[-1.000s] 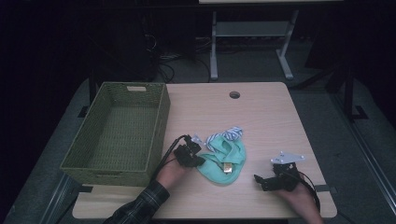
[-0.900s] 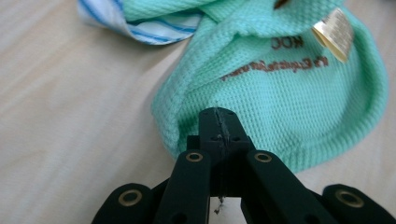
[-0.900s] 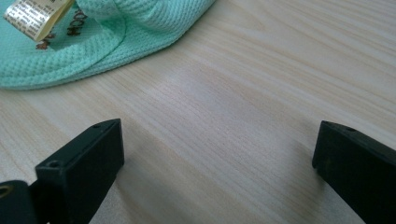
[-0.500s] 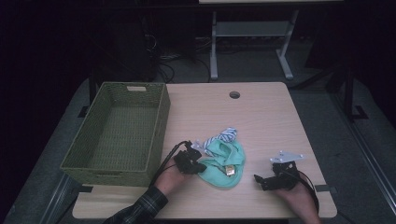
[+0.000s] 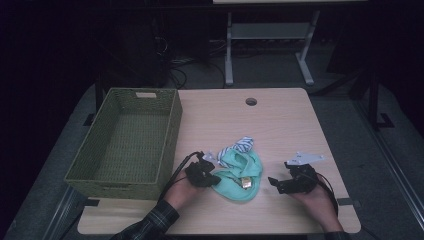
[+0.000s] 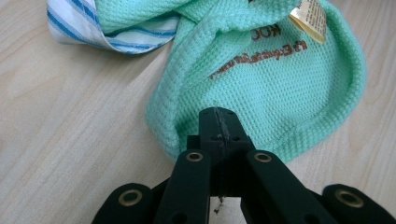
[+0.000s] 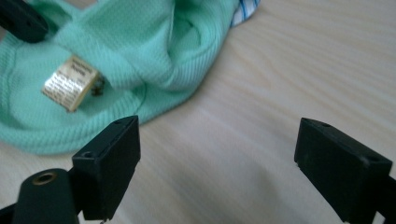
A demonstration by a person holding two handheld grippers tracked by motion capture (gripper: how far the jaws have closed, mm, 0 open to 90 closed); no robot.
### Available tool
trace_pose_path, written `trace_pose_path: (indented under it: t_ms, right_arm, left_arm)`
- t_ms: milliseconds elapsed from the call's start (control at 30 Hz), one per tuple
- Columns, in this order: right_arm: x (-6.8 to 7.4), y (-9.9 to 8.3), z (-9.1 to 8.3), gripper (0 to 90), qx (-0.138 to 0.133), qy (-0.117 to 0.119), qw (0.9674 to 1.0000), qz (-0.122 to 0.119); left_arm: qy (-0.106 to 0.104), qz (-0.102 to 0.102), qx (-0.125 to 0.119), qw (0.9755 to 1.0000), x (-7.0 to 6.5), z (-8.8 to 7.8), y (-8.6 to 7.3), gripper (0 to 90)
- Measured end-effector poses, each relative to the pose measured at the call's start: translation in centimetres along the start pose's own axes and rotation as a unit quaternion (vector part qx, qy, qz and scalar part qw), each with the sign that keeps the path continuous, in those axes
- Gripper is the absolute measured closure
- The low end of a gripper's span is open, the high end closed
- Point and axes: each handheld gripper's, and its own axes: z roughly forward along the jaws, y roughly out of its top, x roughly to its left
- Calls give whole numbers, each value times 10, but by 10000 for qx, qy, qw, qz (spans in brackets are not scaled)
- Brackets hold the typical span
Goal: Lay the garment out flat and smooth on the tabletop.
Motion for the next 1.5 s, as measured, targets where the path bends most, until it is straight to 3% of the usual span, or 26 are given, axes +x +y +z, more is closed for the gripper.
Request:
trace_pose_path:
  t_ms: [200, 233, 267, 333, 400, 500, 633, 733, 800, 833, 933, 1200, 1500]
  right_arm:
    - [-3, 17, 1, 163, -102, 97, 9999, -52]
    - [-5, 23, 2, 179, -118, 137, 9998, -60]
    - [-6, 26, 3, 190, -136, 165, 9998, -62]
    - [-7, 32, 4, 199, -163, 193, 9997, -70]
    - [-7, 38, 5, 214, -182, 206, 9996, -81]
    - [-7, 44, 7, 226, -207, 281, 9993, -126]
    - [-4, 62, 10, 280, -250, 429, 9985, -238]
    - [-4, 73, 12, 324, -341, 545, 9976, -274]
    - [-4, 80, 15, 350, -358, 613, 9969, -327]
    - [-3, 83, 16, 365, -346, 650, 9967, -337]
    - [-2, 88, 19, 393, -371, 728, 9959, -381]
    - [5, 108, 38, 522, -306, 1014, 9929, -533]
    - [17, 119, 54, 576, -198, 1214, 9902, -657]
  left_arm:
    - [8, 4, 53, 10000, 0, 0, 1, 897]
    - [-73, -97, 10, 9999, 2, 0, 1, 898]
    - [-108, -59, 45, 9999, 4, 0, 1, 898]
    - [-141, -207, -56, 9997, 3, 1, 0, 898]
    - [-117, -223, -72, 9997, 2, 1, 1, 898]
    - [-79, -87, 33, 9999, 3, 0, 1, 898]
    - [-82, -179, -45, 9998, 2, 1, 1, 898]
    - [-56, -47, 28, 10000, 3, 0, 1, 898]
    - [-60, -50, 29, 10000, 3, 0, 1, 898]
    - [-76, -149, -44, 9998, 2, 1, 1, 898]
    - [-81, -125, -18, 9999, 3, 1, 1, 898]
    - [-65, -166, -49, 9998, 2, 1, 1, 898]
    - [-41, -183, -50, 9998, 1, 1, 2, 898]
